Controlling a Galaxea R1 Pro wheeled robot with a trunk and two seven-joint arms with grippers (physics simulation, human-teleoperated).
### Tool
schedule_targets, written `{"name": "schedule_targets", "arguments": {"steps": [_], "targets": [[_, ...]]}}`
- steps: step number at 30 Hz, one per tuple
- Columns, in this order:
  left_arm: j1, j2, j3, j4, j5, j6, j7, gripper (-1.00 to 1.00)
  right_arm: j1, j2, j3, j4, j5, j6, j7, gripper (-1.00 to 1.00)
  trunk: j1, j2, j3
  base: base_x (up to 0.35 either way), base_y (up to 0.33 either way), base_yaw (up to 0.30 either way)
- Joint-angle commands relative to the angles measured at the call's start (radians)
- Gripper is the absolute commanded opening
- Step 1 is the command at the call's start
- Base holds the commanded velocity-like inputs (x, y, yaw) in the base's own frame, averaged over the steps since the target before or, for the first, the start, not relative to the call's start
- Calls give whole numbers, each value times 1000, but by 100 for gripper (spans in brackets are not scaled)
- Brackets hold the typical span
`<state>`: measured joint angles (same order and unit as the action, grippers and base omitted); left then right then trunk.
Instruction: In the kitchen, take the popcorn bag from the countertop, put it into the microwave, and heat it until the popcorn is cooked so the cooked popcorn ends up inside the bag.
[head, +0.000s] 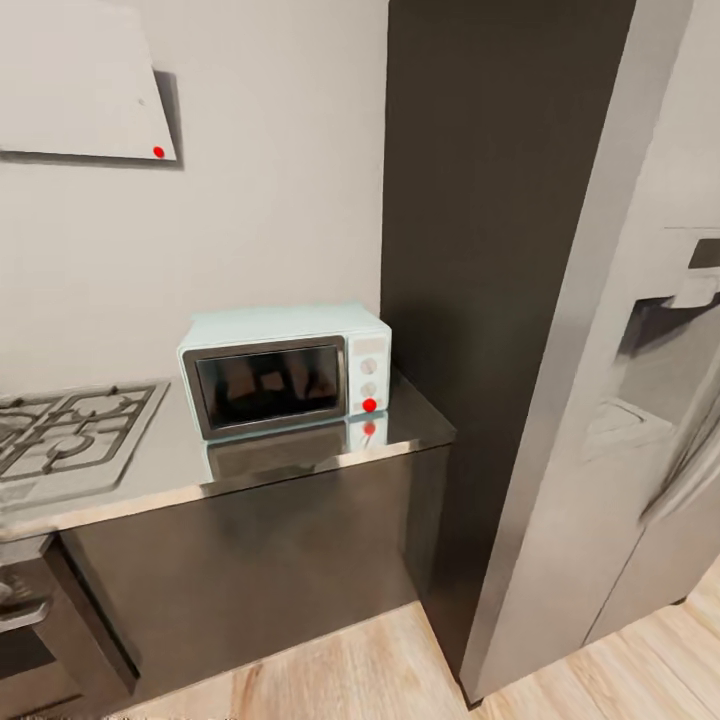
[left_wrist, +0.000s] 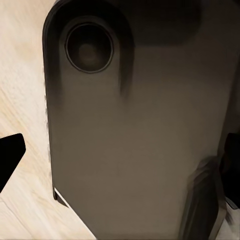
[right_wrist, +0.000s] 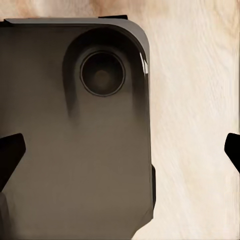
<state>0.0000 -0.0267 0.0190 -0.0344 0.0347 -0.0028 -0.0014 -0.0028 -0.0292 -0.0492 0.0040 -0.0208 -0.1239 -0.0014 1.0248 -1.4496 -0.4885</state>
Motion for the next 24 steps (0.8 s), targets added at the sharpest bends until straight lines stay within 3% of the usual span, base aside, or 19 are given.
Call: {"name": "schedule_targets", "arguments": {"steps": [1,24], "targets": [[0,0,2,-1,4,0,0,100,0,0,-4,1,-2,-4,0,100,0,0,-2,64,-37,264],[0,0,3,-1,2,0,0,100,0,0,-4,1,-2,-5,0,100,0,0,-17,4,-3,264]]}}
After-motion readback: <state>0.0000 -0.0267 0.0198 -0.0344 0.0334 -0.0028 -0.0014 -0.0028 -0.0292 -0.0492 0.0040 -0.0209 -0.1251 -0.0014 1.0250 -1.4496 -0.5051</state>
